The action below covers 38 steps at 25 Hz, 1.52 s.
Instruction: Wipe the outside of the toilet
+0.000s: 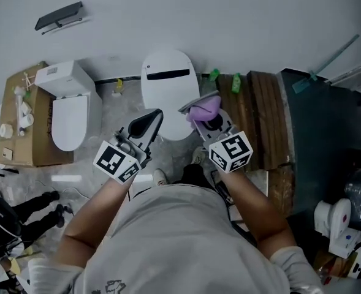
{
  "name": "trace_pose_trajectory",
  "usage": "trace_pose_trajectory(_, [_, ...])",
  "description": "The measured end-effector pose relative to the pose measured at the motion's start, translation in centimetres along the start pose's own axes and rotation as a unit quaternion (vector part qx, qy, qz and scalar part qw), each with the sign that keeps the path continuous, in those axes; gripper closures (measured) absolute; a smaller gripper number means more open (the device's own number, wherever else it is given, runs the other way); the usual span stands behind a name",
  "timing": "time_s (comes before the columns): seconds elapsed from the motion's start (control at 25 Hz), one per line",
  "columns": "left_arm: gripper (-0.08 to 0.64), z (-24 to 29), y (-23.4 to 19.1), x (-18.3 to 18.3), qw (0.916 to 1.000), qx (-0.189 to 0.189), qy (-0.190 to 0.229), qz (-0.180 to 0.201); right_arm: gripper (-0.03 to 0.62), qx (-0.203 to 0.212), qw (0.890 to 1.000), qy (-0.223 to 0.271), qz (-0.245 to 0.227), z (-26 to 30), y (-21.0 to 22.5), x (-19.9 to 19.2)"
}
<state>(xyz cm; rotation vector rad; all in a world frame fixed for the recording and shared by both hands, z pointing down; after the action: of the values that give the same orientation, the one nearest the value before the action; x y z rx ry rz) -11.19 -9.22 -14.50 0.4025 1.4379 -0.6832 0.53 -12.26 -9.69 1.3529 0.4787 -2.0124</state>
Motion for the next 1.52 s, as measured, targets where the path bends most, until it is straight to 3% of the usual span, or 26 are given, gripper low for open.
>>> trace_pose_trajectory(0.48, [0.561,7.3,-6.8,1.7,0.9950,0.097,0.007,-0.020,0.500,0.101,0.994,0.022,-0.021,7.9,8.5,5.7])
trace_pose_trajectory(0.84, [0.560,14.0,-10.9,3.9,0.9828,0.180,0.028,-0.033,0.500,0.168,0.985,0.017,-0.032,10.5,14.6,8.2])
trace_pose_trajectory(1.52, [0.560,19.8,-15.3,2.9,0.9821,0.180,0.005,-0.054,0.502,0.193,0.981,0.008,-0.031,14.3,18.8,9.3])
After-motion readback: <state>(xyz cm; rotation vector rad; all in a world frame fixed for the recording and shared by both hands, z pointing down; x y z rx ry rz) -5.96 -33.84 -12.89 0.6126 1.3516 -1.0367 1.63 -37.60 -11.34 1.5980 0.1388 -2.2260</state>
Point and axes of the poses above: the fingertips, and each gripper's own axes: z forward along the fingers, y to its right, x out of its top, the point moved 2 cm from there along -z, backward along the fingers, and after that the axes turned 12 degrees about -y, right-handed, at the moved point
